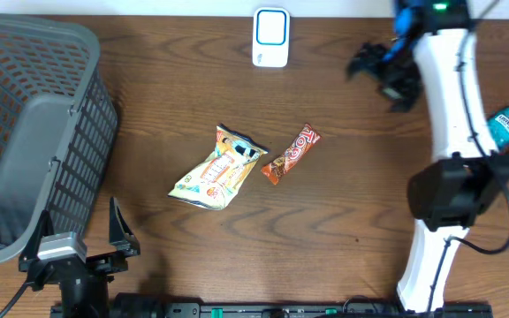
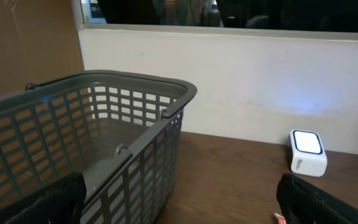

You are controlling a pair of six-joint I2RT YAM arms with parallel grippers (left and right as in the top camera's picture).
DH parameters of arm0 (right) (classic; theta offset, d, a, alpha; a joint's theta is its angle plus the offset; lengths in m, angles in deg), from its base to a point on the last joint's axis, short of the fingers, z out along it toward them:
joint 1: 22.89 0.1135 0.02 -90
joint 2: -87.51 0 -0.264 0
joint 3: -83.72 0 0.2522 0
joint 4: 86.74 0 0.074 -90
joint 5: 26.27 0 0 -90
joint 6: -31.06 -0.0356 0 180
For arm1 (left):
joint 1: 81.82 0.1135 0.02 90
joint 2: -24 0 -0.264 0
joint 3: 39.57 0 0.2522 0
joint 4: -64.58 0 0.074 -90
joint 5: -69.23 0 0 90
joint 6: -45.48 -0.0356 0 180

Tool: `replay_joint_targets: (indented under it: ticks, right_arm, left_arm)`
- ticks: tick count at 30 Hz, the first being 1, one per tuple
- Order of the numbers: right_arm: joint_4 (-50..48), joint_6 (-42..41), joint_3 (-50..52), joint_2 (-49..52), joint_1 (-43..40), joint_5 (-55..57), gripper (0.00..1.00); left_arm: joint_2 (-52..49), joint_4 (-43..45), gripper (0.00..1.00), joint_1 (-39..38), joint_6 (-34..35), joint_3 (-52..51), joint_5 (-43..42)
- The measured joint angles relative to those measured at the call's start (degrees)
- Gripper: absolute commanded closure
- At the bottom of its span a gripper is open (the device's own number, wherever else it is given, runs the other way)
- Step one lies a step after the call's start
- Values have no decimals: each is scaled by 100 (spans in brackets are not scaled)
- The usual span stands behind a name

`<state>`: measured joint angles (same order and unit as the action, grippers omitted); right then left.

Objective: Scan the item barcode
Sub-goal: 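Reach the right gripper to the chocolate bar and grasp it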

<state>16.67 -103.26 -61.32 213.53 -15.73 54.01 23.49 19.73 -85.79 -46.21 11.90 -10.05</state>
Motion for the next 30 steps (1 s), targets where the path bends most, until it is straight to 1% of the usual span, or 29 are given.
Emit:
replay_joint_targets:
  ticks: [3, 8, 9, 12, 15, 17, 18, 19, 20, 23, 24, 25, 26, 27, 30]
  right_arm:
    - [-103, -297, 94, 151, 629, -168, 1]
    - [-275, -529, 179, 505, 1779, -50, 2]
    - [-284, -621, 192, 662, 2011, 2, 5]
    - [-319, -901, 203, 1132, 2365, 111, 13]
    - [-328, -1113, 234, 1626, 2479, 201, 18]
    - [-326, -1200, 247, 1853, 2459, 249, 24]
    - [-289, -1233, 247, 1978, 2441, 273, 30]
    - [-249, -1244, 247, 2041, 2420, 260, 33]
    - [-155, -1259, 245, 2057, 2404, 234, 38]
    - [-15, -1322, 247, 2083, 2393, 267, 58]
    - [26, -1290, 267, 2094, 2406, 278, 67]
    - [39, -1307, 284, 2098, 2415, 286, 71]
    - [52, -1294, 306, 2098, 2428, 295, 81]
    - [59, -1228, 332, 2103, 2455, 293, 98]
    - [79, -1062, 350, 2107, 2479, 299, 99]
  left_arm:
    - [0, -2, 2, -2, 2, 0, 0]
    - [0, -2, 2, 0, 0, 0, 0]
    - [0, -2, 2, 0, 2, 0, 0]
    - [0, -2, 2, -2, 2, 0, 0]
    - [0, -2, 2, 0, 2, 0, 0]
    - [0, -2, 2, 0, 2, 0, 2]
    - [0, -2, 2, 0, 2, 0, 0]
    - [0, -4, 2, 0, 2, 0, 0]
    - [0, -2, 2, -2, 2, 0, 2]
    - [0, -2, 2, 0, 2, 0, 0]
    - [0, -2, 2, 0, 2, 0, 0]
    - [0, -2, 2, -2, 2, 0, 0]
    - [0, -2, 2, 0, 2, 0, 2]
    - [0, -2, 2, 0, 0, 0, 0]
    - [0, -2, 2, 0, 2, 0, 0]
